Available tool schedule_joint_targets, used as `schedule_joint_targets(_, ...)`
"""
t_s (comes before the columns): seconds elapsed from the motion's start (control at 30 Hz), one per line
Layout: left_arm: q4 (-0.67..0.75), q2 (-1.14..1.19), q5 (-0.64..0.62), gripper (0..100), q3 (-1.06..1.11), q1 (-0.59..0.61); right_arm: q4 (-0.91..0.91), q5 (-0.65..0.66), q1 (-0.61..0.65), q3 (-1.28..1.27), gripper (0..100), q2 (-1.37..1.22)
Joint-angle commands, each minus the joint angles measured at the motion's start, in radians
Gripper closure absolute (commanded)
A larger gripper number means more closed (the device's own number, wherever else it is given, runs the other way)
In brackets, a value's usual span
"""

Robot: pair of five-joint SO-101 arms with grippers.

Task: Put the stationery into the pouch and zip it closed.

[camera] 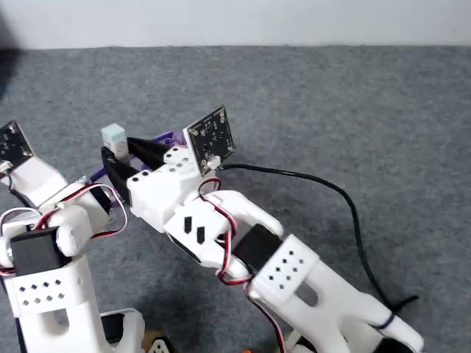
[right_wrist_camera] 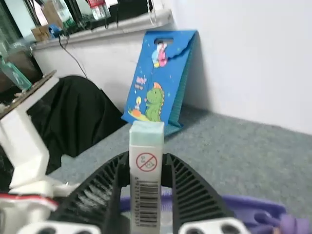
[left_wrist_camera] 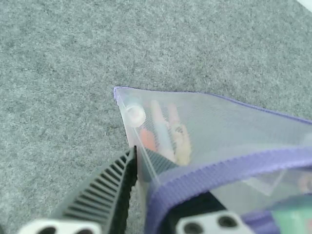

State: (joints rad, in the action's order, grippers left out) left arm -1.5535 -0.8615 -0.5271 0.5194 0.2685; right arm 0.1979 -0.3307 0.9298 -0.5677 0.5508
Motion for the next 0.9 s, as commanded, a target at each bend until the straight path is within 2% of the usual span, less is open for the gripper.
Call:
schedule_joint_targets(0.0, 0.006, -0.003, -0.011, 99, -0.005, 0.006, -0.061, -0.005, 0.005, 0.005, 99.1, -0.033)
schedule_joint_targets(0.17, 0.006, -0.003, -0.011, 99, -0.005, 0.008, -0.059, -0.003, 0.002, -0.041, 99.1, -0.045)
schedule_joint_targets(0.27, 0.006, -0.003, -0.011, 99, -0.005, 0.008, -0.059, 0.060, 0.005, -0.104, 98.0, -0.028)
schedule_joint_targets(0.37, 0.006, -0.003, -0.011, 99, -0.005, 0.008, -0.051, 0.086, 0.002, -0.138, 90.5, -0.005)
schedule_joint_targets(0.5, 0.006, -0.003, -0.011, 99, -0.005, 0.008, 0.044, 0.087, 0.002, -0.135, 82.0, 0.084)
schedule_joint_targets(0.87, 0.006, -0.003, -0.011, 99, -0.005, 0.008, 0.354, 0.087, -0.041, -0.135, 88.7, 0.407)
